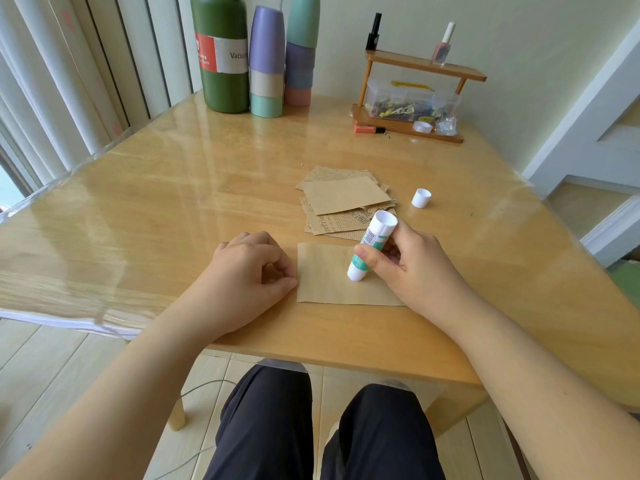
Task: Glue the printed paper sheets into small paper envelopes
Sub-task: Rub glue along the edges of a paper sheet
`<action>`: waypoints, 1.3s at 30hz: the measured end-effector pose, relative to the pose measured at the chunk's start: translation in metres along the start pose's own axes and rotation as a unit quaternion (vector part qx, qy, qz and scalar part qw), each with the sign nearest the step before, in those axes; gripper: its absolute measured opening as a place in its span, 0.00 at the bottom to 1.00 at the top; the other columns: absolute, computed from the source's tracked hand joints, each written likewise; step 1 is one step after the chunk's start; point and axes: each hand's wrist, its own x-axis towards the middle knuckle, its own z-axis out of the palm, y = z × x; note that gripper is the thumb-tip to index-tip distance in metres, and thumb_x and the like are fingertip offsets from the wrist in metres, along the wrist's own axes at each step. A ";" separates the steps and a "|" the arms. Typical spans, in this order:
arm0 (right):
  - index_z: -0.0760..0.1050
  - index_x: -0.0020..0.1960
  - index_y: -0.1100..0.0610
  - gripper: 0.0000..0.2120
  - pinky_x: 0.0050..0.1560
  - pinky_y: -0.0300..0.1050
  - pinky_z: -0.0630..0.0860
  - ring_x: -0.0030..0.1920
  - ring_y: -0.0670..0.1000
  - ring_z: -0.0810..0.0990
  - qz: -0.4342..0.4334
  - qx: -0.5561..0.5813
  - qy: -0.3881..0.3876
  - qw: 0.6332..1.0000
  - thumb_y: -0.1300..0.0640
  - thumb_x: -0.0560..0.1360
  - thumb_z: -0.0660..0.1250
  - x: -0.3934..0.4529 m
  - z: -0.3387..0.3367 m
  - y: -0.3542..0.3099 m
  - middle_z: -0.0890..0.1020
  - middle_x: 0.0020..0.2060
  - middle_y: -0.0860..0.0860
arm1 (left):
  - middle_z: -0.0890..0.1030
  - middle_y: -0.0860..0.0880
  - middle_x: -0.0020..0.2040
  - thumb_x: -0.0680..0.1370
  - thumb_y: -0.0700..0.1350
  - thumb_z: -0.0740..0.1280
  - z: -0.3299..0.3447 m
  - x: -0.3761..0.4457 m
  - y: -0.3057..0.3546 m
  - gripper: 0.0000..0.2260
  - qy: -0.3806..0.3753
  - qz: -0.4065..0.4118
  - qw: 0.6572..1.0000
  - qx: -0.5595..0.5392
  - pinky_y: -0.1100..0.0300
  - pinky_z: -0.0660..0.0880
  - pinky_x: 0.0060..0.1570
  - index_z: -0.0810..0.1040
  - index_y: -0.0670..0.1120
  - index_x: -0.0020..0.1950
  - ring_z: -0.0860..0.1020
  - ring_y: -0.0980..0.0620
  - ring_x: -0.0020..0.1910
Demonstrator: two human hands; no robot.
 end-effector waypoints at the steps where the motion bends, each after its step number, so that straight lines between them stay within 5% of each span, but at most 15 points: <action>1: 0.64 0.37 0.46 0.12 0.33 0.31 0.66 0.32 0.45 0.69 0.001 -0.001 0.000 1.000 0.50 0.75 0.66 0.001 0.000 0.000 0.74 0.30 0.50 | 0.74 0.57 0.42 0.72 0.46 0.71 0.000 0.000 0.000 0.03 -0.001 0.000 1.000 0.001 0.56 0.66 0.51 0.79 0.53 0.39 0.69 0.59 0.46; 8: 0.66 0.38 0.48 0.11 0.33 0.32 0.66 0.33 0.45 0.70 -0.001 -0.011 -0.002 1.000 0.49 0.75 0.65 -0.010 -0.005 0.000 0.75 0.30 0.49 | 0.74 0.57 0.43 0.72 0.46 0.71 -0.001 -0.001 0.001 0.04 -0.003 0.001 1.000 0.012 0.60 0.61 0.49 0.78 0.54 0.39 0.70 0.59 0.46; 17: 0.63 0.35 0.44 0.16 0.33 0.26 0.66 0.31 0.37 0.72 -0.015 -0.016 0.014 1.000 0.54 0.74 0.69 -0.031 -0.013 -0.003 0.73 0.24 0.42 | 0.75 0.57 0.43 0.72 0.46 0.71 -0.001 -0.001 0.002 0.04 0.000 -0.003 1.000 0.005 0.56 0.66 0.51 0.79 0.53 0.39 0.70 0.58 0.45; 21: 0.62 0.35 0.44 0.15 0.32 0.27 0.65 0.31 0.38 0.72 -0.019 -0.017 0.002 1.000 0.51 0.73 0.68 -0.035 -0.015 -0.004 0.74 0.31 0.28 | 0.75 0.57 0.43 0.72 0.46 0.71 -0.001 -0.001 0.003 0.04 -0.002 -0.005 1.000 0.002 0.54 0.67 0.50 0.78 0.54 0.39 0.70 0.59 0.45; 26: 0.63 0.36 0.43 0.10 0.32 0.27 0.66 0.31 0.38 0.72 -0.012 -0.002 0.018 1.000 0.45 0.71 0.64 -0.034 -0.014 -0.004 0.73 0.25 0.42 | 0.75 0.57 0.43 0.71 0.46 0.71 -0.002 -0.001 0.003 0.04 -0.006 -0.008 1.000 -0.002 0.54 0.68 0.51 0.78 0.54 0.38 0.70 0.59 0.45; 35: 0.67 0.39 0.53 0.11 0.34 0.33 0.67 0.31 0.44 0.69 0.016 -0.001 0.015 1.000 0.51 0.75 0.67 -0.012 -0.012 0.009 0.71 0.28 0.45 | 0.75 0.57 0.42 0.71 0.46 0.71 -0.001 -0.002 0.004 0.06 0.001 -0.008 1.000 -0.008 0.54 0.67 0.52 0.78 0.55 0.37 0.71 0.58 0.45; 39: 0.65 0.38 0.48 0.12 0.34 0.34 0.67 0.32 0.44 0.70 0.013 -0.004 0.024 1.000 0.50 0.75 0.67 -0.011 -0.012 0.010 0.71 0.28 0.45 | 0.75 0.57 0.43 0.72 0.47 0.71 -0.002 -0.002 0.003 0.05 -0.001 -0.007 1.000 -0.001 0.56 0.66 0.52 0.78 0.55 0.38 0.70 0.59 0.45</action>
